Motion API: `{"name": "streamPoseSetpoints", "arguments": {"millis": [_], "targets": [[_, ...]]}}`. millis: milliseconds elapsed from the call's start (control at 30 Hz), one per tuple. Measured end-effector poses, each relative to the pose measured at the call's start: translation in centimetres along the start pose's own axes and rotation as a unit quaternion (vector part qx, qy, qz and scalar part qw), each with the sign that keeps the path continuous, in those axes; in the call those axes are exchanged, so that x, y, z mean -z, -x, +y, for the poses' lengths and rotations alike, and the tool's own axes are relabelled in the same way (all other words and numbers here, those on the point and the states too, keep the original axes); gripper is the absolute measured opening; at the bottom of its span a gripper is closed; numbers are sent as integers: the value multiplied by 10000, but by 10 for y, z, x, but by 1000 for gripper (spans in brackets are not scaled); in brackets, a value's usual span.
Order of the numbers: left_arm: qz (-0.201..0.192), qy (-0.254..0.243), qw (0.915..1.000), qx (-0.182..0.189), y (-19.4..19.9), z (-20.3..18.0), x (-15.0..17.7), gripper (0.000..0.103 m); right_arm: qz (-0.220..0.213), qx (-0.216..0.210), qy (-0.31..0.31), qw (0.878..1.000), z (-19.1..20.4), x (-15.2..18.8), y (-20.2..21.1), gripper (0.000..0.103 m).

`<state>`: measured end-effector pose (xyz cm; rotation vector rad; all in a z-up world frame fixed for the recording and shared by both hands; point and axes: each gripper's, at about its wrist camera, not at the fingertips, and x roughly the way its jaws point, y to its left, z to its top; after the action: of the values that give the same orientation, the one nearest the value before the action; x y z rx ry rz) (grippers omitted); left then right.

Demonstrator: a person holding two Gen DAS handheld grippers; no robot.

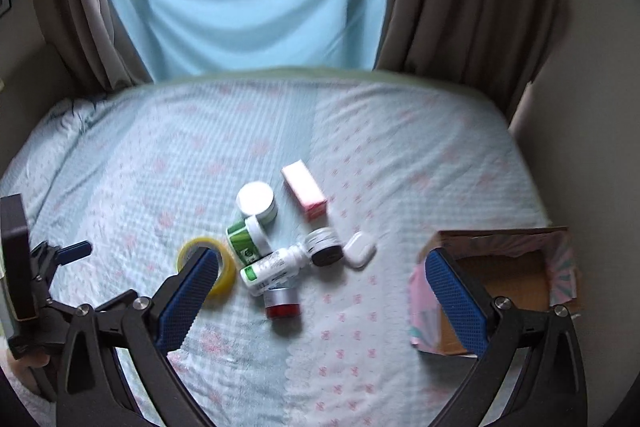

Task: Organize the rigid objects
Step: 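Grasp the yellow tape roll with the left tool while the right tool grasps the green-striped jar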

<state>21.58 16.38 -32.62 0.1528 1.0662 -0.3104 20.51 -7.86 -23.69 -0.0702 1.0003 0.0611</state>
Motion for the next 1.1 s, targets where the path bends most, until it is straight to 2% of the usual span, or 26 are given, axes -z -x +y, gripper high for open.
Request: {"name": "streamPoseSetpoints", "arguments": {"millis": [167,267,467,600,633,733,867,1033,1100], "targets": [[331,-337,9987,199,-62,3,5,102,439,-164,493,9977,22,-3,-54,103],[488,-571,9969,231,-94,-2,9,102,838,-444,925,9912,37,-7,-96,103],[527,-812,9953,89,-146,-6,16,102,1431,-690,1491,9760,62,-14,-165,103],[468,-833,9954,94,-165,-7,19,103,1718,-834,1825,9645,75,-15,-205,103],[441,-745,9961,162,-171,-5,20,103,1774,-895,1838,9627,75,-15,-213,98],[339,-776,9964,92,-183,-9,22,103,2030,-1009,1902,9552,79,-13,-237,97],[43,-872,9962,67,-190,-14,25,103,2214,-1100,2127,9453,88,-8,-252,85],[-268,-863,9958,131,-195,-16,21,102,2396,-1182,2061,9413,93,-7,-267,72],[-335,-844,9958,132,-198,-15,18,99,2474,-1253,2034,9390,95,-6,-273,66]]}}
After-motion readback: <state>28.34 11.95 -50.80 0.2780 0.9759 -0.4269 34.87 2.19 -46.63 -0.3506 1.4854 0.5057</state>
